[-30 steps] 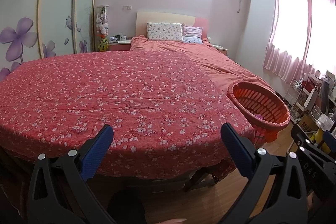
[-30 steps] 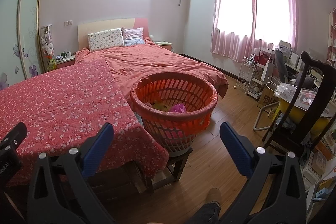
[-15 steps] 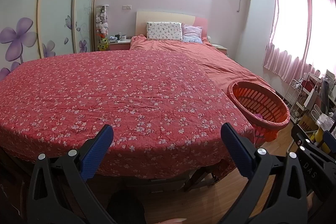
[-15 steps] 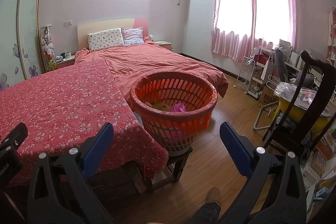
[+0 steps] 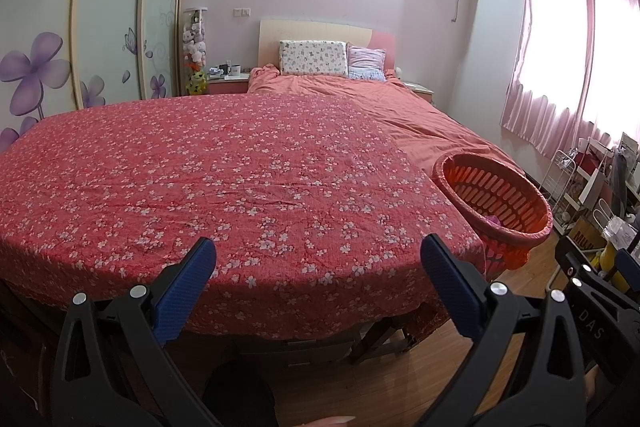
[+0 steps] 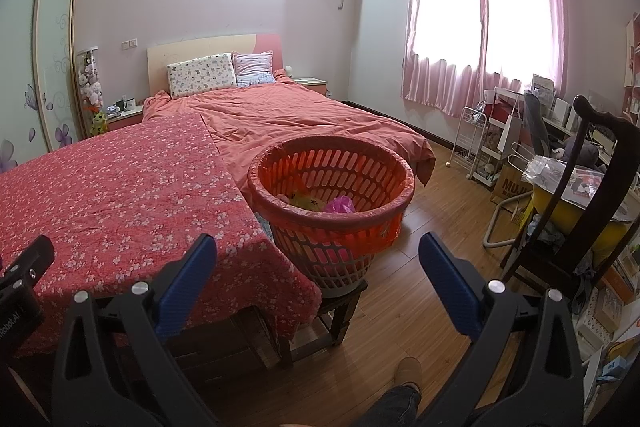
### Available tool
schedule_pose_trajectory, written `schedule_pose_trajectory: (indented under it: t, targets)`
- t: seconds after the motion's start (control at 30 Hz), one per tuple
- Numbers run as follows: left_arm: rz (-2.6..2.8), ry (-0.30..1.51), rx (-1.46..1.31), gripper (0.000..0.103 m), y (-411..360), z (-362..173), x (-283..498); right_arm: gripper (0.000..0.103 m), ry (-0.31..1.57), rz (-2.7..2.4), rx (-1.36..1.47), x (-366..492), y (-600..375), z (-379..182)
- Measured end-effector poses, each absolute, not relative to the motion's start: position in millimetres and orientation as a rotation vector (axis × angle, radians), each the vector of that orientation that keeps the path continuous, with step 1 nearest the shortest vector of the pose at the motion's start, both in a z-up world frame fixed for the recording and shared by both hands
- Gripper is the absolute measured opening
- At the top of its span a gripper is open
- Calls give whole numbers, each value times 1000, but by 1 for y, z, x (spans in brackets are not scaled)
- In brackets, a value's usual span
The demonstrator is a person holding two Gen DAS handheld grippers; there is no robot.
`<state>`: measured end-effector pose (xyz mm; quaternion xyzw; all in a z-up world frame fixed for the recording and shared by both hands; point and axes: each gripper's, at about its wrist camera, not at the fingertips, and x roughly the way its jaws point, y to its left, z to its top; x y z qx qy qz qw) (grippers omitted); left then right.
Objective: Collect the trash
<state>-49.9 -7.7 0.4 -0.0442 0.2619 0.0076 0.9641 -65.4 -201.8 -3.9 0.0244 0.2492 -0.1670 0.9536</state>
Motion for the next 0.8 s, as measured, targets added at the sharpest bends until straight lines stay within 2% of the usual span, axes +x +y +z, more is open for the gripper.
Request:
schedule_pose_trajectory:
  t: [0.8]
  targets:
    - [19,536,-90,101,-8,-3,-49,99,507,-340,50,-66,-201,-3]
